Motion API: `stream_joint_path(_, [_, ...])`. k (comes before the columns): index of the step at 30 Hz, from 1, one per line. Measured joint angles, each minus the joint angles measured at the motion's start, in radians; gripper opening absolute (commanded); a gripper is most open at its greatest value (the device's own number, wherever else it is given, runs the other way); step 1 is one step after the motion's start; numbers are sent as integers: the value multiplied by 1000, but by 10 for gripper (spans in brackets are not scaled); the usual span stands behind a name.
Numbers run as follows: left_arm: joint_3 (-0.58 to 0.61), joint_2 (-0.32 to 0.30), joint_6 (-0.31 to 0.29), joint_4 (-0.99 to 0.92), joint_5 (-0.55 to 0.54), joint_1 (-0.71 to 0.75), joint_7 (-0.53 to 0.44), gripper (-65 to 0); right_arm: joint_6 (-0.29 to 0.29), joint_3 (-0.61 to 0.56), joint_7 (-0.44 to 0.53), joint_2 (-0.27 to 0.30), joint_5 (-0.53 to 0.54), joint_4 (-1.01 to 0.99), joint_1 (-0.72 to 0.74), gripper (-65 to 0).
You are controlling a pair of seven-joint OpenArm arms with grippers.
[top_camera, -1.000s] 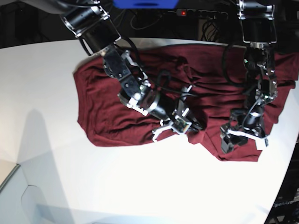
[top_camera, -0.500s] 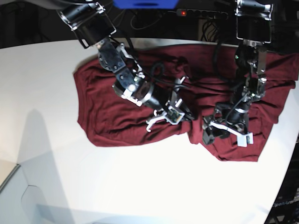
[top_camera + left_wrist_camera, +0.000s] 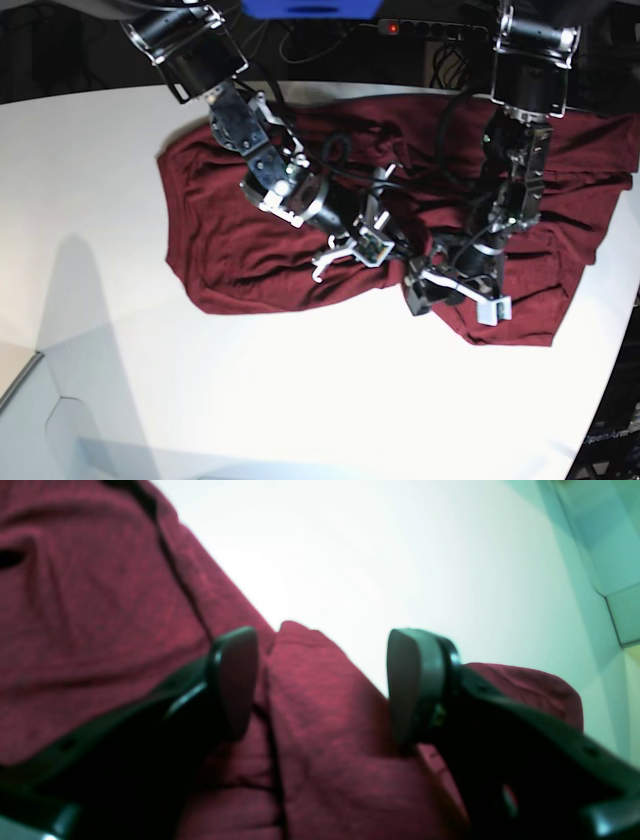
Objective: Layout the t-shirt on the table in an organized manner, then fold the t-shirt properly
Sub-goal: 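Grasp the shirt fabric with both grippers near the hem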
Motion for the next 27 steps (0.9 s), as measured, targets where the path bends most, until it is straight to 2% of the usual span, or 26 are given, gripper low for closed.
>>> stream_joint_path(11, [61,1,-1,-95,-10,-25,-30,-279,8,-3,-24,0,-8,-1,-8,-650])
stream_joint_path(16, [61,0,-1,-97,-10,-30,-30,-481,8,-3,-19,0,-8,-1,-3,-650])
stream_joint_path(19, [60,0,-1,-100,-5,-27,-25,-650,10,-3,-16,0,-7,-1,-2,-650])
stream_joint_path(27, [59,-3,-1,-96,-3,-26,-22,-649,8,4,-9,0,-5,0,0,-650])
